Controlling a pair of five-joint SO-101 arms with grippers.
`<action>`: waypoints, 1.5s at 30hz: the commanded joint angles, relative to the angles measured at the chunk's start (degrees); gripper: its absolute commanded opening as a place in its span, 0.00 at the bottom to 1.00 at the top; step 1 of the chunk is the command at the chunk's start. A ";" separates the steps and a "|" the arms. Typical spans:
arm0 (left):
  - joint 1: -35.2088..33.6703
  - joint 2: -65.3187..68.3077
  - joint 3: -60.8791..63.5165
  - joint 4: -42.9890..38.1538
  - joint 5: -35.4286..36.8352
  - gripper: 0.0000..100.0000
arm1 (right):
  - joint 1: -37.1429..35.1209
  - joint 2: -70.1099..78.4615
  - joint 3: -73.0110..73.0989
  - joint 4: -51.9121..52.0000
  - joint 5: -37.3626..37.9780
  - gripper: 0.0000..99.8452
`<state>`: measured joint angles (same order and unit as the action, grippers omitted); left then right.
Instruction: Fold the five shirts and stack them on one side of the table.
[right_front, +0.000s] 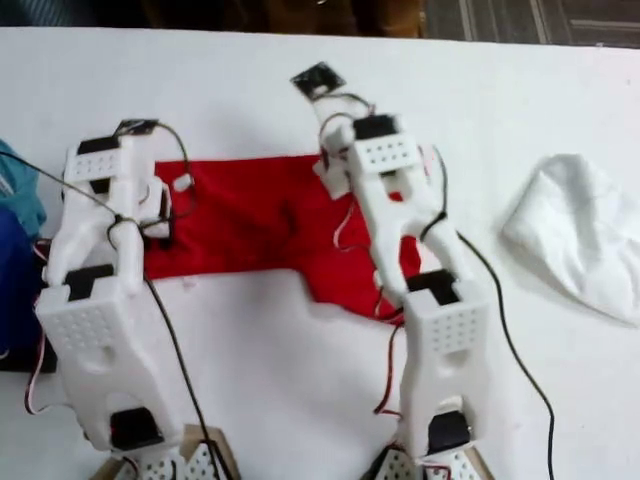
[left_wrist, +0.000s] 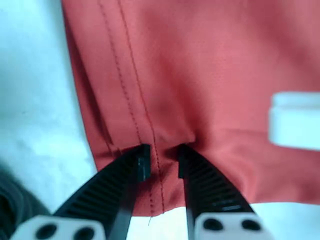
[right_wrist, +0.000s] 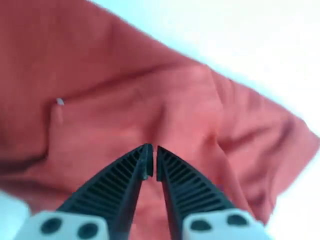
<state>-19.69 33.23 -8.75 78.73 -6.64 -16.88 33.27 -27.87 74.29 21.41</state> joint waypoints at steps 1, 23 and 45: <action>0.09 0.18 0.57 -0.70 0.00 0.12 | 1.80 -6.11 -5.01 10.59 0.88 0.02; 0.09 0.18 0.57 -0.70 0.00 0.12 | 3.38 -32.57 45.71 19.56 34.81 0.04; 0.09 0.18 0.57 -0.70 0.00 0.12 | 1.80 -29.05 59.25 -2.86 38.07 0.19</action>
<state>-19.69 33.23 -8.75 78.73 -6.64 -14.68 2.15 31.74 73.85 58.86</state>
